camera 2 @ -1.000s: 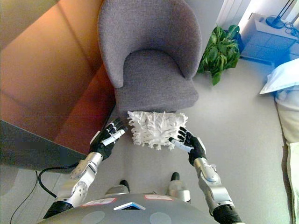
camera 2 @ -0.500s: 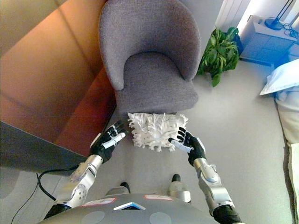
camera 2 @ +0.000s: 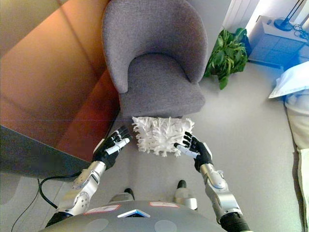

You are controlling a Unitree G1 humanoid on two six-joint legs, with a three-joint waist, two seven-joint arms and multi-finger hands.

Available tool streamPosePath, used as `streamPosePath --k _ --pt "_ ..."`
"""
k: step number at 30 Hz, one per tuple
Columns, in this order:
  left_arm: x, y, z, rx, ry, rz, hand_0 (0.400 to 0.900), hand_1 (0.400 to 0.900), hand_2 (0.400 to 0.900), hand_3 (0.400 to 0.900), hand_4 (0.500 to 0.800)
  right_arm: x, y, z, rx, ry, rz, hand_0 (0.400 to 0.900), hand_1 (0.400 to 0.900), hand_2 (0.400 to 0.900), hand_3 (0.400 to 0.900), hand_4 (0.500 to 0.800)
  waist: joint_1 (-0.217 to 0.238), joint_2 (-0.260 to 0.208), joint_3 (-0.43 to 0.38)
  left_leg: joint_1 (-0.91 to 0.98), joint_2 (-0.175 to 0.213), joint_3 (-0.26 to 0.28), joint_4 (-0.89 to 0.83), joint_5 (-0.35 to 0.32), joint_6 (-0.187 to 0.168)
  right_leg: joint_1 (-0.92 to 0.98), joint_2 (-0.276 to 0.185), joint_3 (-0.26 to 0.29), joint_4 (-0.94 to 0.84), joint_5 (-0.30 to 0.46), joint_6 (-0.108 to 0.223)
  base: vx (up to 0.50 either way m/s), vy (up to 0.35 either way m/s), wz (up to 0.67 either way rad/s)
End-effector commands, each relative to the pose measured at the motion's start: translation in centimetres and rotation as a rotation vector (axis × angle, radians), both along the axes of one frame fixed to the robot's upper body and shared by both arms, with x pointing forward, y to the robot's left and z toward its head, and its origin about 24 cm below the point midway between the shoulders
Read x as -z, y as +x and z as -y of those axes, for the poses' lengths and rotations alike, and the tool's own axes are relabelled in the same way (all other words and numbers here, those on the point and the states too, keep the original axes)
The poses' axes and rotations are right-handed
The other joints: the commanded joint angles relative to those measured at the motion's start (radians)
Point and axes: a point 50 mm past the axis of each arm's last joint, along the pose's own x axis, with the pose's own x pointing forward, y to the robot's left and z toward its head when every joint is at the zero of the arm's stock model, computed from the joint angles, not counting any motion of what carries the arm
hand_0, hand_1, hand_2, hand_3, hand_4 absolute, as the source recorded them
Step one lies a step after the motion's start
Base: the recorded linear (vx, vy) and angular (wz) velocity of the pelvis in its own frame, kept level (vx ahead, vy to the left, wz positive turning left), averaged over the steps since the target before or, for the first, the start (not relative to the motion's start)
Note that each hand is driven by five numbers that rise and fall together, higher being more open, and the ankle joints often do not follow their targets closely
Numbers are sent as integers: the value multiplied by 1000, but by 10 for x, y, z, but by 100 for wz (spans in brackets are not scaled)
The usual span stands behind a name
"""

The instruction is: Pick up the pillow and put it on the sofa.

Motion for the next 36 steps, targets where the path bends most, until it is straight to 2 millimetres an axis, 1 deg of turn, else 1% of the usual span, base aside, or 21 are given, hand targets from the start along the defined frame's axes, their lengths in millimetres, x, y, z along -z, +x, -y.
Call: streamPosePath --k 1,4,5,6,9,11,13,15,18,21,22,24,25,26,27,28,29,31,33,34,36 --pt "-41 35 -1 2 -24 271 900 900 900 900 800 -40 35 9 -29 -25 249 900 900 900 900 800 -10 13 24 -7 7 -7 132 -84 30 55 49 -13 4 -85 -14 43 -129 -14" --pt "-43 35 0 -13 -35 289 900 900 900 900 800 -43 39 8 -53 -28 262 900 900 900 900 800 -1 -2 47 -80 38 -57 313 -56 17 46 52 -1 14 -86 -42 27 -132 -28" --pt "-43 33 0 -22 -43 299 900 900 900 900 800 -44 39 9 -64 -34 269 900 900 900 900 800 3 -6 65 -119 58 -91 421 -22 7 41 58 7 26 -89 -61 34 -103 -29" --pt "-43 32 0 -23 -43 299 900 900 900 900 800 -44 39 10 -65 -37 270 900 900 900 900 800 4 -10 68 -146 62 -107 454 6 3 31 58 9 34 -91 -70 41 -131 -29" --pt "-39 26 -2 -23 -56 284 900 900 900 900 800 -43 35 18 -66 -48 265 900 900 900 900 800 20 -32 107 -274 81 -146 711 26 13 43 50 11 65 -96 -96 127 -81 -22" --pt "-39 23 -3 -26 -60 274 900 900 900 900 800 -42 33 18 -70 -48 262 900 900 900 900 800 32 -30 119 -280 77 -140 661 34 18 63 55 16 74 -113 -91 213 54 -21" --pt "-39 20 -5 -32 -65 270 900 900 900 900 800 -44 33 18 -79 -48 262 900 900 900 900 800 38 -19 120 -258 76 -126 547 75 8 78 65 18 77 -135 -84 238 141 -15" --pt "-40 19 -5 -29 -73 275 900 900 900 900 800 -46 31 18 -91 -49 265 900 900 900 900 800 40 10 119 -235 87 -112 382 129 -9 98 85 29 69 -156 -76 286 219 -14" --pt "-36 17 -1 -36 -92 266 900 900 900 900 800 -46 27 18 -108 -60 266 900 900 900 900 800 60 56 120 -252 94 -124 128 239 -44 155 111 61 46 -185 -62 371 265 -32" --pt "-32 13 4 -25 -99 260 900 900 900 900 800 -47 24 21 -115 -58 263 900 900 900 900 800 78 66 129 -298 99 -98 93 289 -57 207 117 75 55 -223 -70 351 203 -29" --pt "-31 12 4 -23 -98 261 900 900 900 900 800 -47 25 21 -118 -57 263 900 900 900 900 800 81 68 130 -307 103 -90 100 287 -57 210 115 73 65 -234 -71 294 193 -21" --pt "-34 14 3 -26 -89 270 900 900 900 900 800 -47 28 19 -137 -57 267 900 900 900 900 800 81 69 132 -302 109 -50 117 223 -34 199 96 46 115 -258 -66 340 216 -17" --pt "-33 15 0 -33 -81 262 900 900 900 900 800 -46 27 20 -131 -61 254 900 900 900 900 800 76 60 131 -302 105 -39 144 190 -37 209 80 36 141 -286 -64 408 219 -7" --pt "-33 15 -3 -44 -72 253 900 900 900 900 800 -44 26 21 -114 -55 240 900 900 900 900 800 79 53 130 -306 100 -36 164 163 -26 222 67 27 165 -302 -55 303 182 -5" --pt "-34 16 -6 -48 -68 254 900 900 900 900 800 -44 27 20 -106 -43 235 900 900 900 900 800 84 50 128 -310 100 -17 174 142 1 223 59 16 175 -296 -45 294 197 -1" --pt "-37 17 -8 -36 -64 261 900 900 900 900 800 -45 25 19 -101 -21 232 900 900 900 900 800 84 30 121 -294 75 -21 176 77 16 235 33 6 203 -319 -26 296 241 5" --pt "-39 17 -9 -8 -52 277 900 900 900 900 800 -45 24 17 -111 -16 235 900 900 900 900 800 86 20 113 -287 64 -9 180 43 40 224 17 -4 246 -314 -9 378 284 14" --pt "-41 16 -10 11 -41 283 900 900 900 900 800 -42 23 15 -111 -20 232 900 900 900 900 800 93 9 101 -286 43 -6 188 15 66 197 -11 -10 325 -291 26 288 270 10" --pt "-41 17 -14 9 -27 271 900 900 900 900 800 -40 23 13 -82 -19 222 900 900 900 900 800 104 -5 84 -281 2 -5 177 -11 97 177 -33 -11 403 -251 64 297 264 9" --pt "-40 18 -15 21 -13 262 900 900 900 900 800 -38 25 10 -58 -12 222 900 900 900 900 800 112 -19 66 -267 -46 -2 147 -30 123 168 -40 -9 480 -186 93 290 251 13" --pt "-40 19 -14 46 -1 256 900 900 900 900 800 -38 26 5 -45 -26 230 900 900 900 900 800 121 -23 50 -236 -94 -5 103 -48 151 114 -60 -11 648 -105 118 297 283 13"
